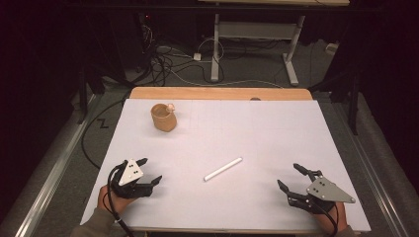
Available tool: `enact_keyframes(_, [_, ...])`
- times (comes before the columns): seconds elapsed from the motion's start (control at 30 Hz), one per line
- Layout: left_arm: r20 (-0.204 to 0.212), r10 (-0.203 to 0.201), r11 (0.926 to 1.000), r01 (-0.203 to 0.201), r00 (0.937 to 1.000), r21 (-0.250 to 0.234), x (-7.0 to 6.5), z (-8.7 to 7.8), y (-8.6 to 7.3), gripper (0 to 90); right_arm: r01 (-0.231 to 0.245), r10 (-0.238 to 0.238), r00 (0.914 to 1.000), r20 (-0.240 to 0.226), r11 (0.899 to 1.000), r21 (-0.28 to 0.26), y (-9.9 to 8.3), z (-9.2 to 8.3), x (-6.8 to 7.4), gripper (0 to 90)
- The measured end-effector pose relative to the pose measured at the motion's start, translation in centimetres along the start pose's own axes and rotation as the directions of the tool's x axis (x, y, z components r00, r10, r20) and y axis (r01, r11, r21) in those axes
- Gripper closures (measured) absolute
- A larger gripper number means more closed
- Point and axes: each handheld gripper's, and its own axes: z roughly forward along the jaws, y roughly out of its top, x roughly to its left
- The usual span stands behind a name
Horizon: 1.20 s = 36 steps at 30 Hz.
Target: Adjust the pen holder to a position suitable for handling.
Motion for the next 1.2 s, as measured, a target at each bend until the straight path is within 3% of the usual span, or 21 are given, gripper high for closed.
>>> enact_keyframes(0.43, [-0.015,-0.003,1.0,0.003,0.9999,0.0,0.1,0.0,-0.1,21.9,0.004,-0.004,0.9999,-0.011,1.0,0.002,0.1,0.2,0.1,28.2])
enact_keyframes(0.73, [-0.042,0.023,0.9997,-0.023,0.9988,-0.003,0.3,0.0,0.4,21.5,0.011,-0.011,0.9996,-0.025,1.0,0.007,-0.1,0.2,0.3,28.3])
enact_keyframes(1.07, [-0.034,0.026,0.9996,-0.026,0.9991,0.006,1.8,0.3,1.5,21.9,0.014,-0.013,0.9991,-0.041,1.0,0.022,-0.2,0.4,0.5,28.3])
enact_keyframes(1.2, [-0.035,0.037,0.9991,-0.038,0.9987,-0.02,2.8,0.4,3.0,22.0,0.013,-0.012,0.9989,-0.046,1.0,0.023,-0.3,0.5,0.5,28.4])
